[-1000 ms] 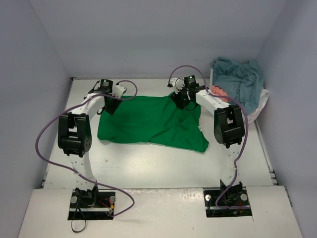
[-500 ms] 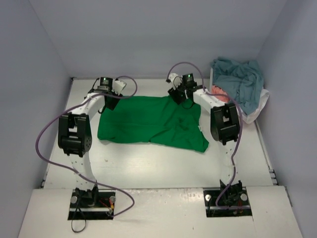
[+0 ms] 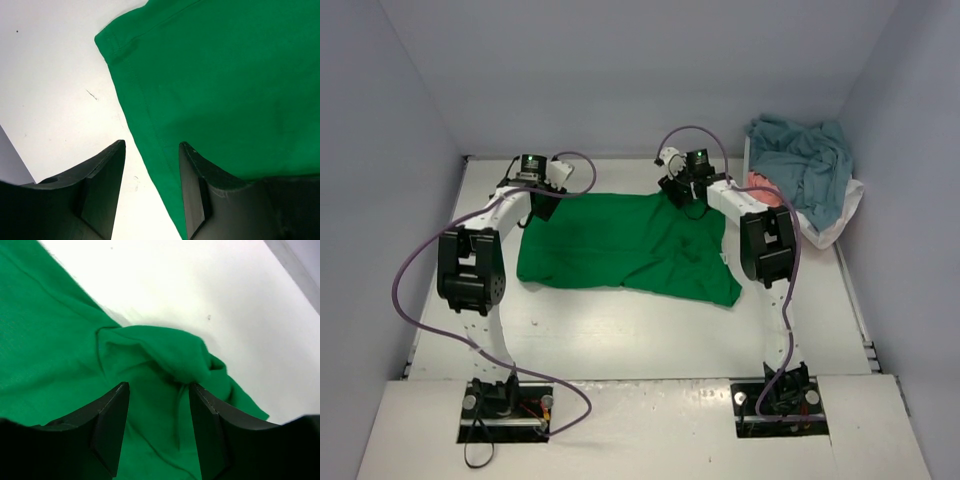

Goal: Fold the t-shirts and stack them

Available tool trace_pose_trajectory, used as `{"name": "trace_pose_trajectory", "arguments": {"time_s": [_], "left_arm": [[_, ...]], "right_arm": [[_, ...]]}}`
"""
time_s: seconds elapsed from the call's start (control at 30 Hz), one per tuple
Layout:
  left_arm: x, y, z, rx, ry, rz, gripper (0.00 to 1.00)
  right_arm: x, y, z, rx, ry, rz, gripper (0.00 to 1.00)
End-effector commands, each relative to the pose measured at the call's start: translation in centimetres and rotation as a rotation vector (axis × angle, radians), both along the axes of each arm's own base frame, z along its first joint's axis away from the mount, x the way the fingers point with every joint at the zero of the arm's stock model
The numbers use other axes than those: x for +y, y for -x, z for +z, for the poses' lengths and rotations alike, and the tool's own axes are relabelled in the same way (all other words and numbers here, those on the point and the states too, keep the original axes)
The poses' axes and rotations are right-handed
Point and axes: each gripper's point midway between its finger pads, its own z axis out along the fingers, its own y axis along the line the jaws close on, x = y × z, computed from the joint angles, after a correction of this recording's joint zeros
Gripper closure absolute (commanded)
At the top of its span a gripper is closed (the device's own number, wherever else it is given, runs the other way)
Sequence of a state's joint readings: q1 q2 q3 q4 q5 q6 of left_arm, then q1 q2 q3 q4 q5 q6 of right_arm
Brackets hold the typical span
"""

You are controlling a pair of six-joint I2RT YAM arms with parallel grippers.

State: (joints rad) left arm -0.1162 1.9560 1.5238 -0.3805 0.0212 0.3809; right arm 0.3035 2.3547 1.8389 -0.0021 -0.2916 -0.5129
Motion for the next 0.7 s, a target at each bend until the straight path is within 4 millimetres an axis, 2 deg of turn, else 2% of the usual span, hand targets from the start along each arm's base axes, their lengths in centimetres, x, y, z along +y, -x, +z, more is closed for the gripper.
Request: {"name": "trace_pose_trajectory", "arguments": {"time_s": [0.0, 0.23, 0.53, 0.6, 0.67], "left_arm": [[0.4, -2.1, 3.5, -0.11, 0.014, 0.028, 0.58], [0.4, -2.0, 3.1, -0.1, 0.013, 0.03, 0.58], [0.4, -2.1, 2.2, -0.092, 0.006, 0.022, 0.58], [0.5, -2.2, 2.1, -0.092, 0.006, 0.023, 0.58], [0.5, -2.4, 1.9, -0.092, 0.005, 0.025, 0.58]], "right_arm": [[-0.4, -2.6, 5.5, -0.144, -0.037, -0.055, 0.52], [-1.0, -3.0, 6.8, -0.182, -0.038, -0.088, 0.52], [-0.7, -3.9, 5.8, -0.183, -0.059, -0.075, 0.52], [-0.5, -4.0, 5.5, -0.182, -0.065, -0.072, 0.55], [-0.5, -4.4, 5.3, -0.182, -0.068, -0.073, 0.64]]}}
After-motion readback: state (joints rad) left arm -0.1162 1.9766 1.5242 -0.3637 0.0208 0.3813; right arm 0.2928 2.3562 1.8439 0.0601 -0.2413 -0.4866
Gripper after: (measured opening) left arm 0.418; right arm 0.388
